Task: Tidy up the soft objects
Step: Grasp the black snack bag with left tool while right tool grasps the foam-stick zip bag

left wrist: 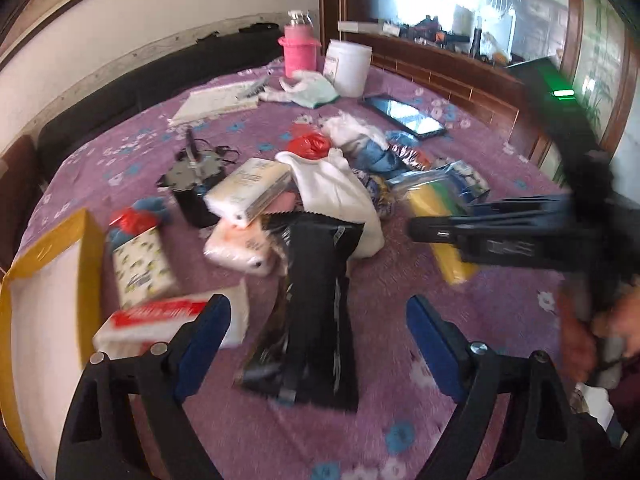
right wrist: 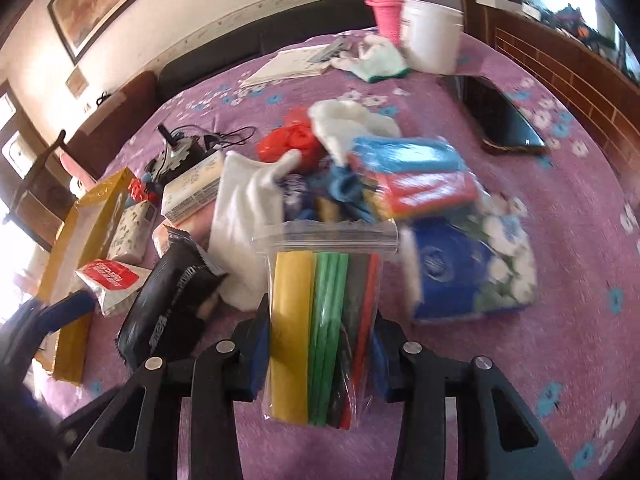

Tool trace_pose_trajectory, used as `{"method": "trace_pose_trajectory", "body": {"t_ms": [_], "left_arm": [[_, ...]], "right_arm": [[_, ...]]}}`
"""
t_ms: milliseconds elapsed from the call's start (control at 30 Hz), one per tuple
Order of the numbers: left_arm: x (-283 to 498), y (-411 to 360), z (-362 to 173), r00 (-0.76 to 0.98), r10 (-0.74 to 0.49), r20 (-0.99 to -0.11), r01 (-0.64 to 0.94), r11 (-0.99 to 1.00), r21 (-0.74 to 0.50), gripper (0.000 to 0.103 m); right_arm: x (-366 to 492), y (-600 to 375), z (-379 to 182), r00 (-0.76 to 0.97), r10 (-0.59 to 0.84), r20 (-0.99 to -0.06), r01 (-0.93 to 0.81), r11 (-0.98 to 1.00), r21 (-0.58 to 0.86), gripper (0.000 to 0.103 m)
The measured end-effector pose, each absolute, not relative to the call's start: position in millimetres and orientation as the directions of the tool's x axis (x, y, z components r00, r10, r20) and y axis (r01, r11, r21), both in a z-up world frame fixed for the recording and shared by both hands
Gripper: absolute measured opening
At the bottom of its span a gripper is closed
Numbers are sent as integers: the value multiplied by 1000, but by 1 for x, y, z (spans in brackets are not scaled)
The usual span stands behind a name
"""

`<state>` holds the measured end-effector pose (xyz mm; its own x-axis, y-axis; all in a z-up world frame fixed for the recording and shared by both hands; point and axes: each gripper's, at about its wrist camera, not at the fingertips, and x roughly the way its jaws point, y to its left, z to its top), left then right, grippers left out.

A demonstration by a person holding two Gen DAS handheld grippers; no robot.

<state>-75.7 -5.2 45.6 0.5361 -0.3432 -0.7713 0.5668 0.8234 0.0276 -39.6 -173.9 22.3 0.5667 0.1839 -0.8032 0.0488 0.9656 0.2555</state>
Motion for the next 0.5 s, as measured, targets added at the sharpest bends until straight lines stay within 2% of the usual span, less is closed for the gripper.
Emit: {"method": "trace_pose_trajectory", "body": {"t_ms": [167, 200, 267, 333, 500], "left_arm": [[-57, -20, 26, 486, -308, -818, 559, 829, 19, 88], [-56, -22, 23, 474, -302, -827, 555, 832, 15, 84], [-57, -20, 18, 438, -313, -843, 550, 835, -24, 36], [-60, -8, 25, 429, -361, -828, 532, 842, -92, 32], [-84, 39, 58, 438, -486, -757, 486, 836, -255, 32]], "right_arm": [[-51, -184, 30, 586, 187, -789, 52, 962, 267, 44], [-52, -184, 32, 589, 191, -785, 50, 961, 271, 44], [-56, -183, 37, 598, 200, -776, 40, 960, 277, 44], [-58, -180, 41, 604, 212, -768, 25, 959, 284, 44], [-65, -154, 63, 623, 260, -738, -52, 955, 292, 44]]}}
